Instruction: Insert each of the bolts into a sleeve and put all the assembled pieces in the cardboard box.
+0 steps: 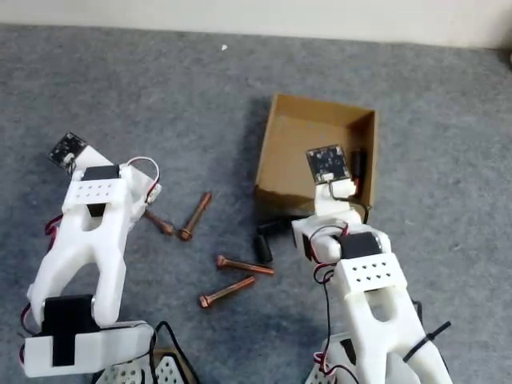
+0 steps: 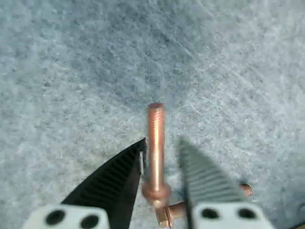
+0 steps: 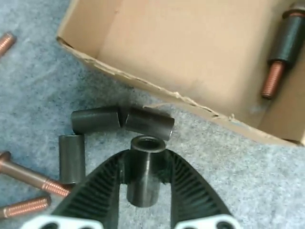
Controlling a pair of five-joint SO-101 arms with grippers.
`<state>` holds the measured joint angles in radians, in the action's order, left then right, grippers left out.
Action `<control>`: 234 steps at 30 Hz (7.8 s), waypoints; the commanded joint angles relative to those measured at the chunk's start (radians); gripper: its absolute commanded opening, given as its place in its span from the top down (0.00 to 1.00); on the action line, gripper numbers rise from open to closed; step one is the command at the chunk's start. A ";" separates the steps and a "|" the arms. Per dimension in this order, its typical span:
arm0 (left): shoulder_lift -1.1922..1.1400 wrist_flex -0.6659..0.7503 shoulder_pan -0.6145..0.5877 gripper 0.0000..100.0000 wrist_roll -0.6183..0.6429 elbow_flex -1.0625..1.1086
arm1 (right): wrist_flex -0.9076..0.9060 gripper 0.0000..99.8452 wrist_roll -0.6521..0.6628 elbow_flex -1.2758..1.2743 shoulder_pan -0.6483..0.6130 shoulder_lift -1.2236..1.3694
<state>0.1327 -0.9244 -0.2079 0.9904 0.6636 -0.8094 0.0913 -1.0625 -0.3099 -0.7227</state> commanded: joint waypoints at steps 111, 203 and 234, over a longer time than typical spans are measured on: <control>0.479 -0.382 0.305 0.99 -1.381 -0.217 | -0.022 0.99 0.008 -0.219 -0.018 -0.648; 0.851 0.588 0.808 0.99 -0.585 0.400 | 0.177 0.99 0.051 -0.463 -0.196 -1.115; 0.852 0.052 0.751 0.74 -0.841 0.188 | 0.285 0.99 -0.077 -0.509 0.039 -1.115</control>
<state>0.9751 -0.7848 0.5731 0.2647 0.9398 -0.5715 0.0284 -1.5873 -0.3268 -1.8167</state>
